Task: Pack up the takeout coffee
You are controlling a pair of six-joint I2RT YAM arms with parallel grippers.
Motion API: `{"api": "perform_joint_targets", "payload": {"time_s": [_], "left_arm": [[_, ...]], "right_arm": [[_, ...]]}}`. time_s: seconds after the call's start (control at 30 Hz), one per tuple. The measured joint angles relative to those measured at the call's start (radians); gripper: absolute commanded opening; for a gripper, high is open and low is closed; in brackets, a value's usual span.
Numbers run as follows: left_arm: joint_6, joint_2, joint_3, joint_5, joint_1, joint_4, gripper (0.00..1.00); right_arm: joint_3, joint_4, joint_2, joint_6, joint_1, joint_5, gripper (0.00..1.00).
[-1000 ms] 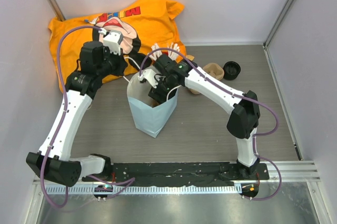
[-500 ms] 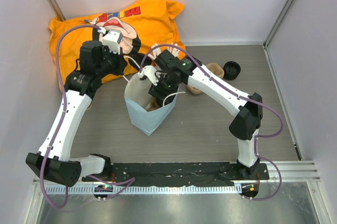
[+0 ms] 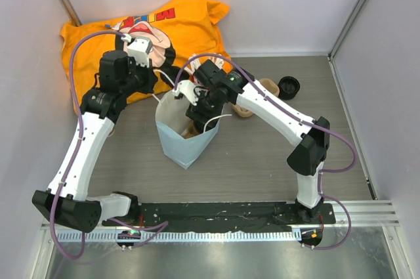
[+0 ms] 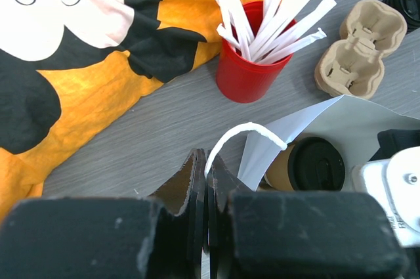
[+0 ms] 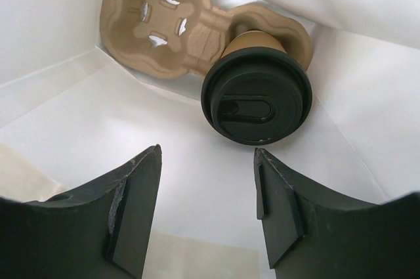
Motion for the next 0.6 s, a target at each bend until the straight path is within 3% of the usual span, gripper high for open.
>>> {"api": "perform_joint_targets", "payload": {"time_s": [0.6], "left_arm": [[0.000,0.000,0.000,-0.063,0.000,0.001,0.04]], "right_arm": [[0.068,-0.012,-0.015,-0.038,0.000,-0.004,0.64]]}}
